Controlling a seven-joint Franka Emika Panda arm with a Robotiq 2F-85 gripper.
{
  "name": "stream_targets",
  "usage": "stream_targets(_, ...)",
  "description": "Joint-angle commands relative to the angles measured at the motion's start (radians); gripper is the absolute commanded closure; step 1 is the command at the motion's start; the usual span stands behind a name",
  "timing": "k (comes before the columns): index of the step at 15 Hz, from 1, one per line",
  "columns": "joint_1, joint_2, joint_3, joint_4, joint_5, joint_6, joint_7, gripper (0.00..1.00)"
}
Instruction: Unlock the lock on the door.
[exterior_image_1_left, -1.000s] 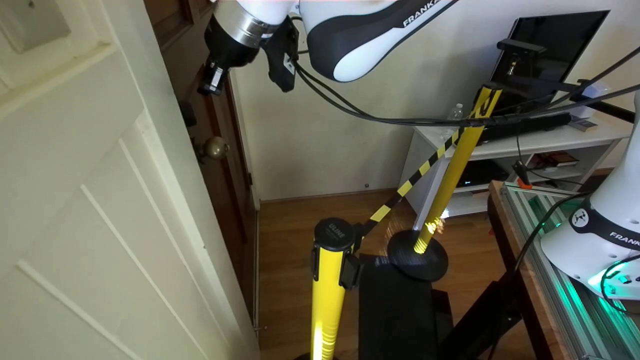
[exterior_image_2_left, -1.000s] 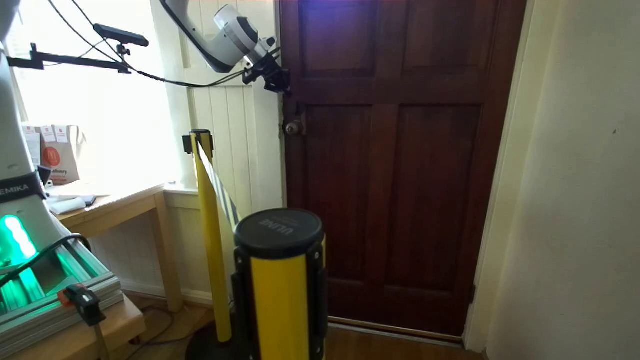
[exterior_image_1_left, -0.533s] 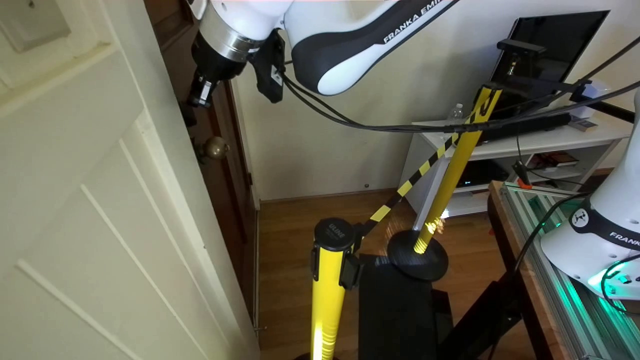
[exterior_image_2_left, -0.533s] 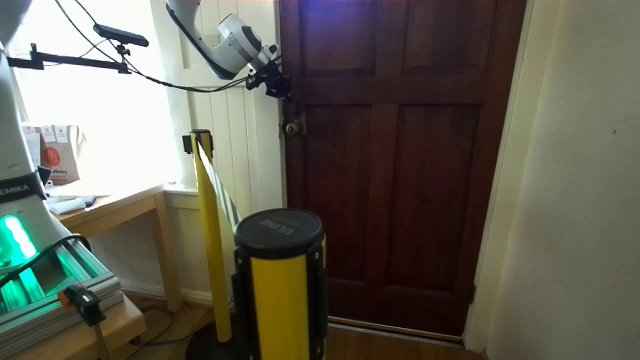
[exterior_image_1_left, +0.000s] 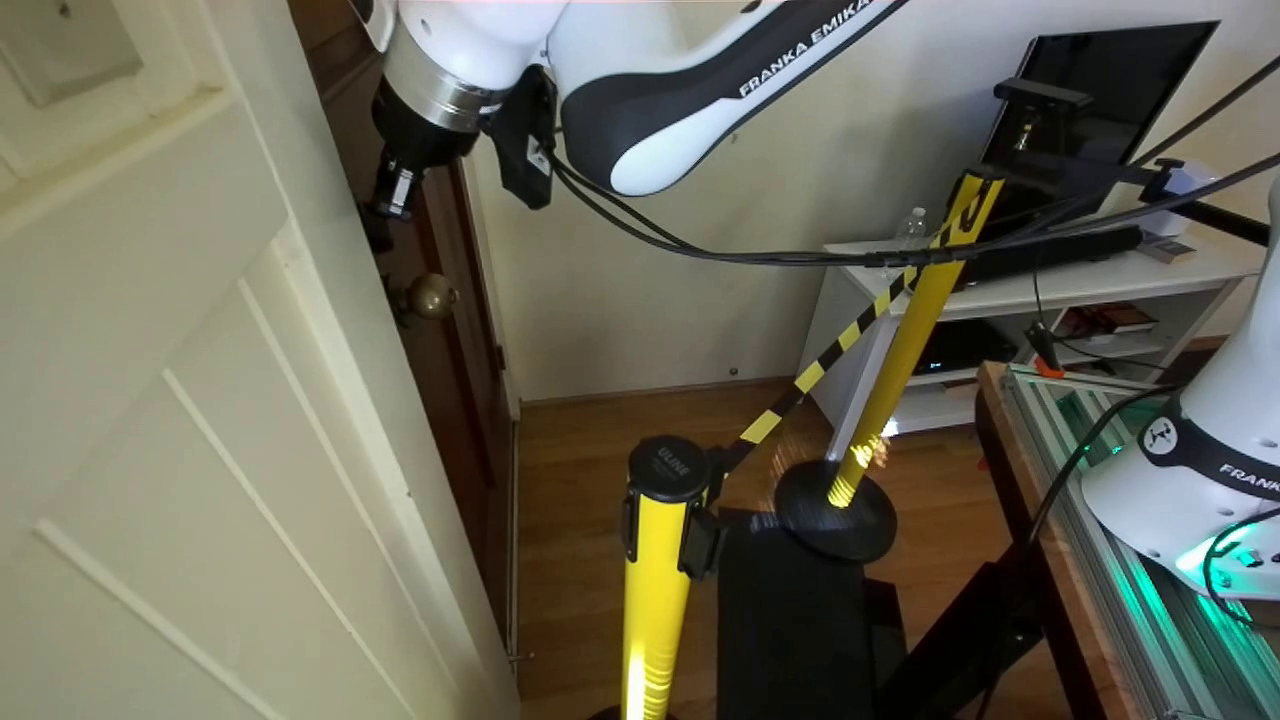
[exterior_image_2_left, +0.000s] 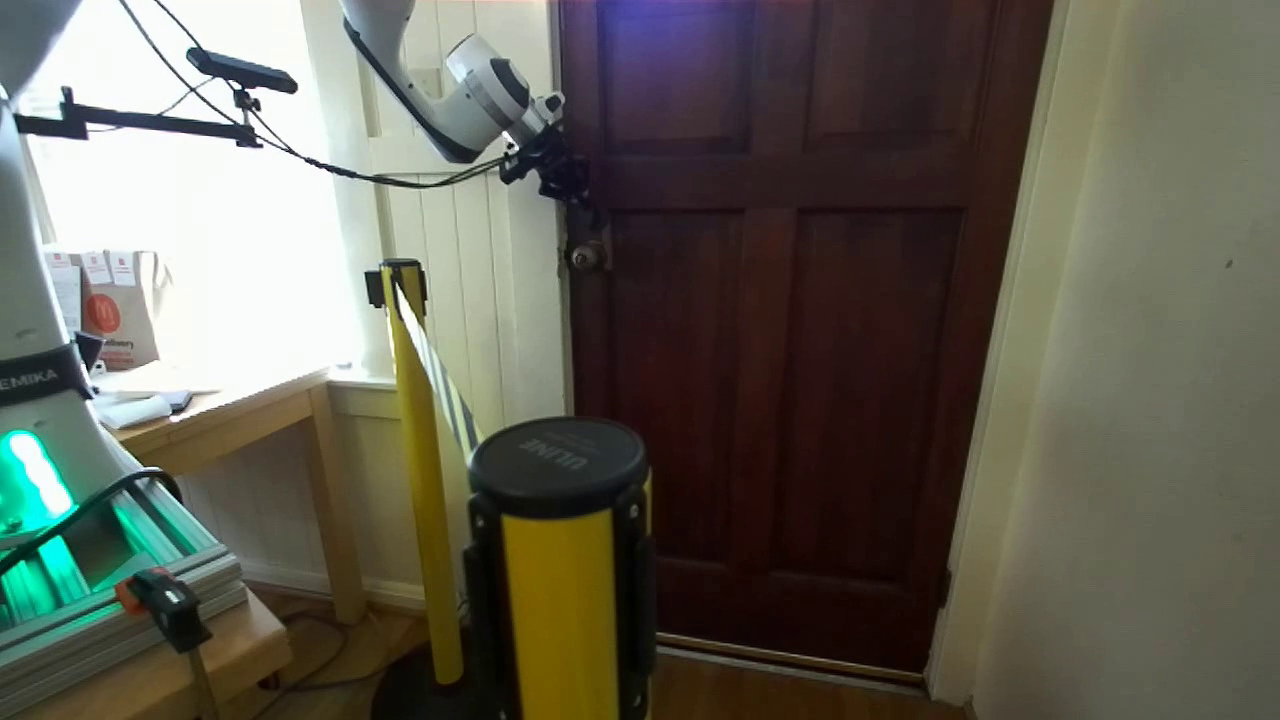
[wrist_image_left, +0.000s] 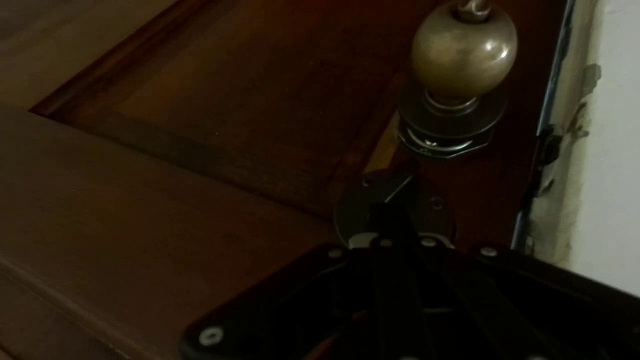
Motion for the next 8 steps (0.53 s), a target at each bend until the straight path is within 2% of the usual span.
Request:
stream_targets(1, -0.003, 0.042, 0.006, 0.057, 0.021, -0.052, -0.024, 1.0)
stream_targets(2, 0.05, 0.038, -0.063, 0.055, 0.078, -0.043, -0.052, 1.0)
stream_targets(8, 0.077, 0.068, -0.119, 0.075, 0.2, -0.052, -0.11, 1.0)
